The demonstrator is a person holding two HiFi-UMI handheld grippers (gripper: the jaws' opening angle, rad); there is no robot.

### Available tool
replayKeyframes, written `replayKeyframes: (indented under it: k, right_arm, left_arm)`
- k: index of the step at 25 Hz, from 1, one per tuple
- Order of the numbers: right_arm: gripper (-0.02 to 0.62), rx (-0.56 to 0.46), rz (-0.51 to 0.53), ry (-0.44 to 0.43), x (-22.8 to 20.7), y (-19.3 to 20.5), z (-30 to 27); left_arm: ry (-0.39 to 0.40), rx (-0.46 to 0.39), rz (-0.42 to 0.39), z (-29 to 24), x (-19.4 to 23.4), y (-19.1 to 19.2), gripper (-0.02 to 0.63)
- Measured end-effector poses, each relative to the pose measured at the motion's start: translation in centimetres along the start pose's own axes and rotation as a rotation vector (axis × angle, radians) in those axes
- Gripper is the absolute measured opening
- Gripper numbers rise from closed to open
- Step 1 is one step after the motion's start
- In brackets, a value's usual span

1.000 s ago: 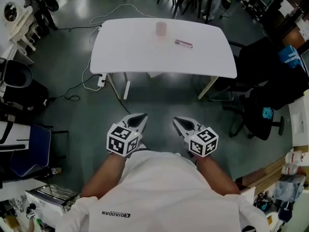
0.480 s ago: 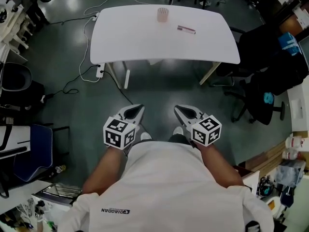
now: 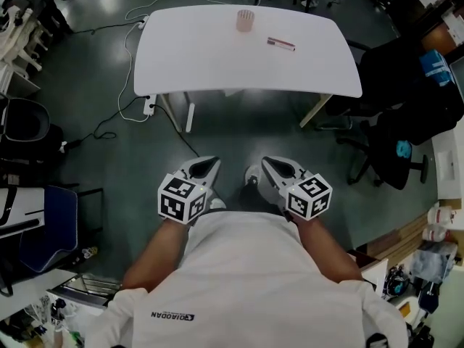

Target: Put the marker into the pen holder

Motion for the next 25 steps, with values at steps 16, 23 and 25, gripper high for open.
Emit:
replayKeyframes:
  k: [16, 23, 25]
  right_arm:
    - [0.018, -0.036, -0.055, -0.019, -9.9, -3.4, -3.7]
    - [0.018, -0.058, -0.040, -0.031, -16.5, -5.8, -5.1]
    - [0.018, -0.066, -0.035, -0.036, -18.0, -6.5, -5.3]
  left_arm:
    - [-0.032, 0.034, -0.001, -7.2, 1.4, -6.6, 0.029]
    - [-0.058, 0.023, -0.016, -12.0, 1.9, -11.0, 0.029]
    - [-0.064, 0.030, -0.028, -13.3, 1.9, -12.1, 0.029]
Point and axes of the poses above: the fingertips, and each gripper's own axes: z backward along the fingers, x to its left, y out of its underside, the point moved 8 cm from there along z, backward along the fingers, and after that the axes turned 8 degrees about z, right-handed, at the moved point
